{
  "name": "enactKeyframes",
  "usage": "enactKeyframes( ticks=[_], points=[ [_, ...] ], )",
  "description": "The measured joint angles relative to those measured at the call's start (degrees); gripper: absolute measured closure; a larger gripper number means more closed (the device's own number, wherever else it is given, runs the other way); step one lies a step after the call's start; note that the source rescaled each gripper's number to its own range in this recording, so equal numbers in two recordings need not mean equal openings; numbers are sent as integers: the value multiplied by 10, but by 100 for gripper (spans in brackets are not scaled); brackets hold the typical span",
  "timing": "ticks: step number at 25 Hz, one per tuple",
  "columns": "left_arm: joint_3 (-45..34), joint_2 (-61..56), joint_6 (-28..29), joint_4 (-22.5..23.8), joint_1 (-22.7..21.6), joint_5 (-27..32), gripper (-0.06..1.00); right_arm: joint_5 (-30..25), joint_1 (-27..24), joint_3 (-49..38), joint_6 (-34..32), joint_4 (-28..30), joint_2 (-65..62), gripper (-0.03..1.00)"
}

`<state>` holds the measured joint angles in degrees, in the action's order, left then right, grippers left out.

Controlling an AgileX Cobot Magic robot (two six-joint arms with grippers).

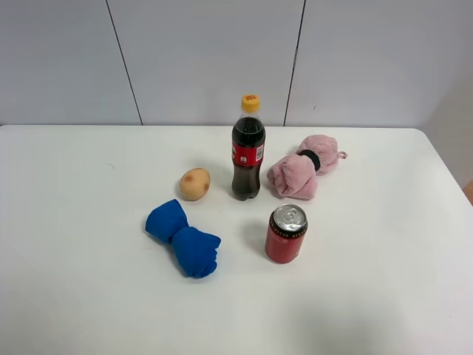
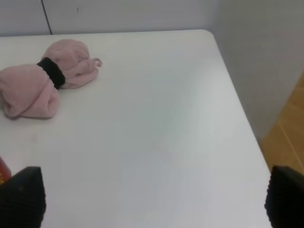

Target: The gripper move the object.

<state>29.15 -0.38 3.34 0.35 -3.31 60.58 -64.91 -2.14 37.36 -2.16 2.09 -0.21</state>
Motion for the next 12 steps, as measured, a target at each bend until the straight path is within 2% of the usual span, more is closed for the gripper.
enactKeyframes(
  ticks=[4, 12],
  points=[
    [0, 0, 0, 0, 0, 0, -6, 23, 49, -47, -1, -2, 0, -3],
    [0, 0, 0, 0, 0, 0, -6, 33, 57, -88, -1, 2, 0, -3]
  ],
)
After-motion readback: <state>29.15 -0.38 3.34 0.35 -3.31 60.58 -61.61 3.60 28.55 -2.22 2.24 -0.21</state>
